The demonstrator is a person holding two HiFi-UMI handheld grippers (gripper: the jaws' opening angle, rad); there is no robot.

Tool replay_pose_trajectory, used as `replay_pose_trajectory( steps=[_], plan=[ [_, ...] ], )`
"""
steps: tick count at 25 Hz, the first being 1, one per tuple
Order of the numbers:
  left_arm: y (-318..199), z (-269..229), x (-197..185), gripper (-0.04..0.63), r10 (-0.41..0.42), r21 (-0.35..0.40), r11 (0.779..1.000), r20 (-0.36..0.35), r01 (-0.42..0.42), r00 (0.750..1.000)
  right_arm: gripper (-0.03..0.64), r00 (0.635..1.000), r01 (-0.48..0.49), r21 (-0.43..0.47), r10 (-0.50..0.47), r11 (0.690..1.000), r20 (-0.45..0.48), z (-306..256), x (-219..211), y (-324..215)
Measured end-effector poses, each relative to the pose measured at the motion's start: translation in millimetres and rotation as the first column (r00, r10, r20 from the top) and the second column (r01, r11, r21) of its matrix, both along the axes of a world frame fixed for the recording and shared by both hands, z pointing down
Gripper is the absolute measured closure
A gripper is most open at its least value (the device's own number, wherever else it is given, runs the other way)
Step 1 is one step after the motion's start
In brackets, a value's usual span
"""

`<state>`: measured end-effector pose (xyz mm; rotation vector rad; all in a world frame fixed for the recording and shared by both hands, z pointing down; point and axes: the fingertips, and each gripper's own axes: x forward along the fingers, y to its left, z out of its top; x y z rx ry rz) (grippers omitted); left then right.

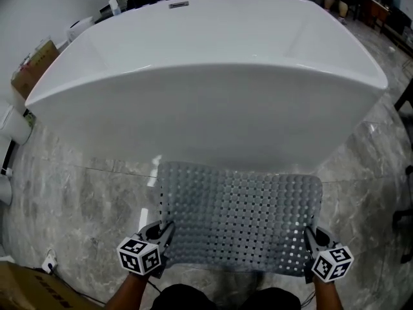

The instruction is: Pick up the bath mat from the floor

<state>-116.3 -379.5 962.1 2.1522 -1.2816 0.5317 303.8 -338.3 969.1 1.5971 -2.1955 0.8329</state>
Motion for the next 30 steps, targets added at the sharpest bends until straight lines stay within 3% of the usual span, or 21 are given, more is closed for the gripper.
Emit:
replay_pose_trajectory(
  steps=[12, 30],
  plan=[
    [20.2, -140.2, -17.8, 0.549, -0.034, 0.037, 0.999, 0.003, 0.034, 0.999, 0.571, 1.000, 0.005, 0.044, -0.004, 0.999, -0.006, -145.4, -15.4, 6.9],
    [59.1, -403.0, -26.4, 0.551, -0.077, 0.084, 0.993, -0.001, 0.077, 0.997, 0.572, 1.000, -0.001, 0.086, -0.001, 0.996, 0.016, -404.7, -26.7, 32.6]
  ],
)
